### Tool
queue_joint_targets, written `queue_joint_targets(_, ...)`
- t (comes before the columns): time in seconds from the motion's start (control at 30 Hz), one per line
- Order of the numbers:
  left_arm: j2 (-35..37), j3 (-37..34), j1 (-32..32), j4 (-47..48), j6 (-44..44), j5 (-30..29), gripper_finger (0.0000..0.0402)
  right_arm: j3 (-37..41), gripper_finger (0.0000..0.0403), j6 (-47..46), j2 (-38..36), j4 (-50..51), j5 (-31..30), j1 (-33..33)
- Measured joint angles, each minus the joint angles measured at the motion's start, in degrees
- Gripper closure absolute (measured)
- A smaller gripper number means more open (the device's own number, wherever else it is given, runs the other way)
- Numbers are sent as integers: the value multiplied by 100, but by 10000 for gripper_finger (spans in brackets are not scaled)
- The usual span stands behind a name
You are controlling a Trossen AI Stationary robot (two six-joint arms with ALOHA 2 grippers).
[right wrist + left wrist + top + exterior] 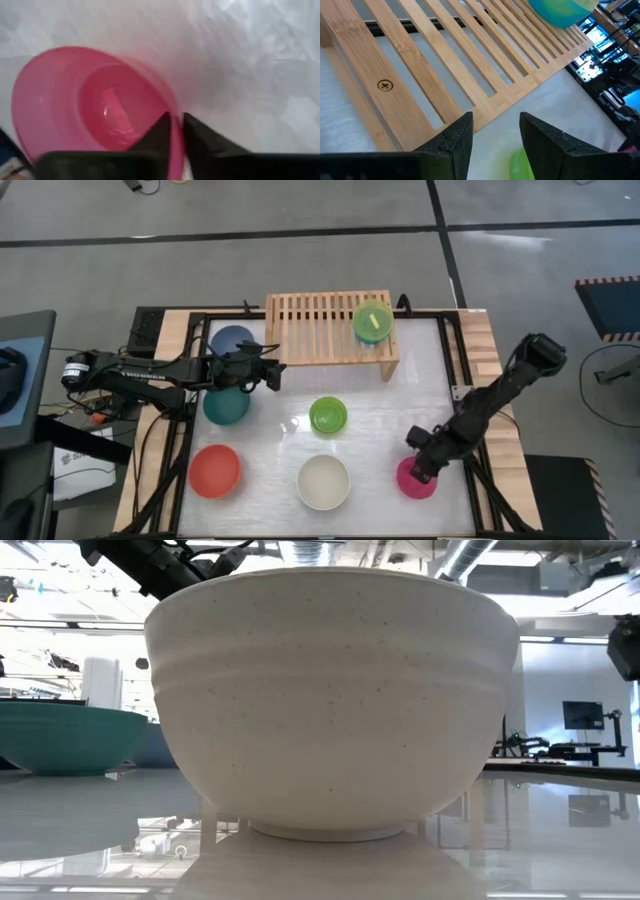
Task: Place and stack bowls onto a shelf
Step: Stack the small pink bowl on top of the small yellow bowl on the shelf
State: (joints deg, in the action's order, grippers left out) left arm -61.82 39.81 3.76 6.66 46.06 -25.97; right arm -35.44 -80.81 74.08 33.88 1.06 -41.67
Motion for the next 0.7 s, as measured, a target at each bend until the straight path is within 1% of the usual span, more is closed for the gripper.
queue_joint_targets(0.03,0,0,1,7,-42,4,251,0,369,4,-46,-32,12,66)
queue_joint_targets(0.07,0,0,-1,19,-76,3,251,0,380,60,-109,-59,4,142)
queue_joint_targets(0.23,0,0,3,33,-340,78,251,-56,369,365,-588,-98,-45,780)
queue_joint_targets(0.33,2,0,4,42,-424,156,251,-225,378,813,-924,-89,-231,1263)
queue_joint_targets(0.4,2,0,4,48,-428,198,251,-391,379,1248,-1120,-151,-345,1648)
queue_joint_targets(0.5,4,0,2,94,-428,173,251,-717,379,2162,-1337,-262,-378,2364)
queue_joint_targets(0.63,4,0,2,232,-433,165,251,-1368,379,3292,-1423,-317,-438,3434)
queue_joint_targets(0.7,2,0,2,280,-433,152,251,-1719,379,3775,-1404,-322,-636,3940)
